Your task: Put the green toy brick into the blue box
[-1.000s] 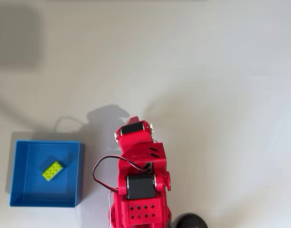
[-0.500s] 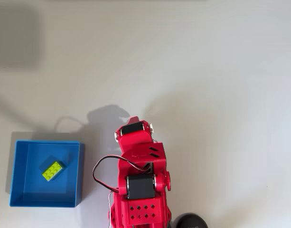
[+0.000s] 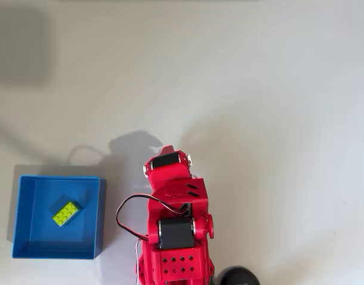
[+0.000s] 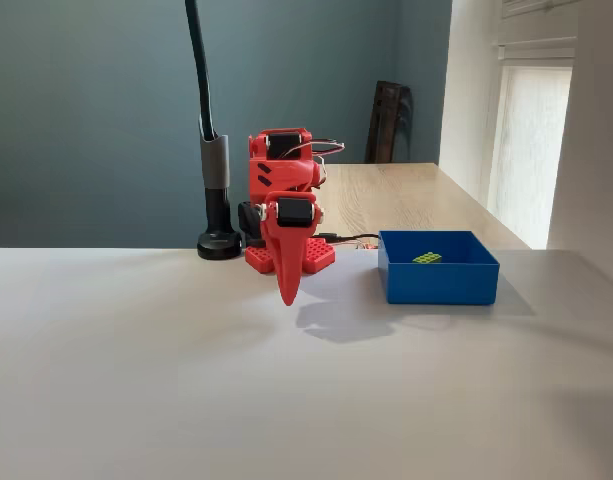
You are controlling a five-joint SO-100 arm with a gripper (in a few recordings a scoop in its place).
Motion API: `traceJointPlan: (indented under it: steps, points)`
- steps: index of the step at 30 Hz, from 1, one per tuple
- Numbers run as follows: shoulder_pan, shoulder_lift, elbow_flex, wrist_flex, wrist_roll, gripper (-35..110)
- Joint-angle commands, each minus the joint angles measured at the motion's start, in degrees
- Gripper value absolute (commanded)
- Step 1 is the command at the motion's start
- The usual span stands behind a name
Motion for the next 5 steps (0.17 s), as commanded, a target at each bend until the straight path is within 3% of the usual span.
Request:
traceJointPlan:
  steps: [1, 5]
  points:
    - [-1.0, 0.5, 0.4, -0.6, -0.4, 0]
    - [-1.0, 0.5, 0.4, -0.6, -0.4, 0]
